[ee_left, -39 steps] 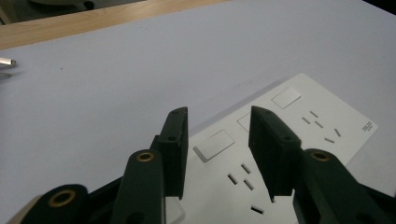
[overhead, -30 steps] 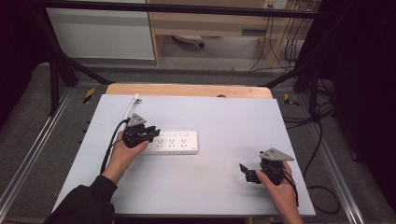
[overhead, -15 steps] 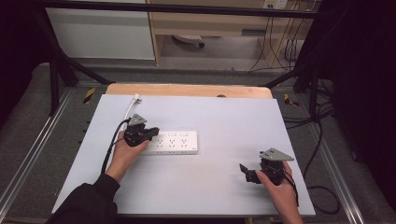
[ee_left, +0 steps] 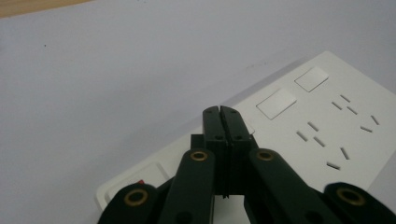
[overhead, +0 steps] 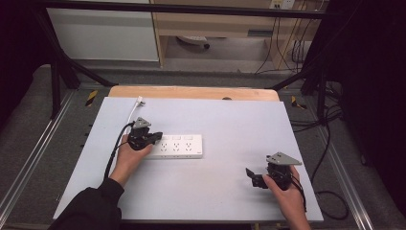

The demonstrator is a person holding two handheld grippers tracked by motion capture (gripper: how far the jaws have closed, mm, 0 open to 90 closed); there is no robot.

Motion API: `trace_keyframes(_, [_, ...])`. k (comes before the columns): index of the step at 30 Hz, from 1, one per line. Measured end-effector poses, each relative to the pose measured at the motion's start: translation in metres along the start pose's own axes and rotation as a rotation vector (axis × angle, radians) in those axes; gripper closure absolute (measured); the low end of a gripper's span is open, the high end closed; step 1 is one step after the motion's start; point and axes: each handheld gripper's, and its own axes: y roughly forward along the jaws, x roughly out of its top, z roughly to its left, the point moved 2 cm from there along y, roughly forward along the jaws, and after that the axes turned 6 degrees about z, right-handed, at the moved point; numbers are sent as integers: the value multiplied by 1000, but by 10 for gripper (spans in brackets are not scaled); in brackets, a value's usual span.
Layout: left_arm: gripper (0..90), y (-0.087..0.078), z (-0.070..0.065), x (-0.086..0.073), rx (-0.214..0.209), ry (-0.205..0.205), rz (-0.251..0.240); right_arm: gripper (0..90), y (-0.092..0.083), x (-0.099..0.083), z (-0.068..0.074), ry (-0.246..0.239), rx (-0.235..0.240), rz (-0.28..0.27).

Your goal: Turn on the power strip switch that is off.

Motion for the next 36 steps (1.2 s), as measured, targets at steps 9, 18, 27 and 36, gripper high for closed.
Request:
trace_keyframes(9, [900, 3, -2, 0, -7, 1, 2, 45, -1, 0, 0, 2, 1, -3])
trace_keyframes(18, [900, 5, -4, 0, -9, 3, 0, 46, -2, 0, -1, 2, 2, -3])
trace_keyframes(27, [900, 5, -3, 0, -20, -3, 0, 46, -2, 0, -1, -1, 0, -5])
trace_keyframes(36, [900, 4, -4, 0, -12, 14, 4, 45, -2, 0, -1, -3, -2, -1])
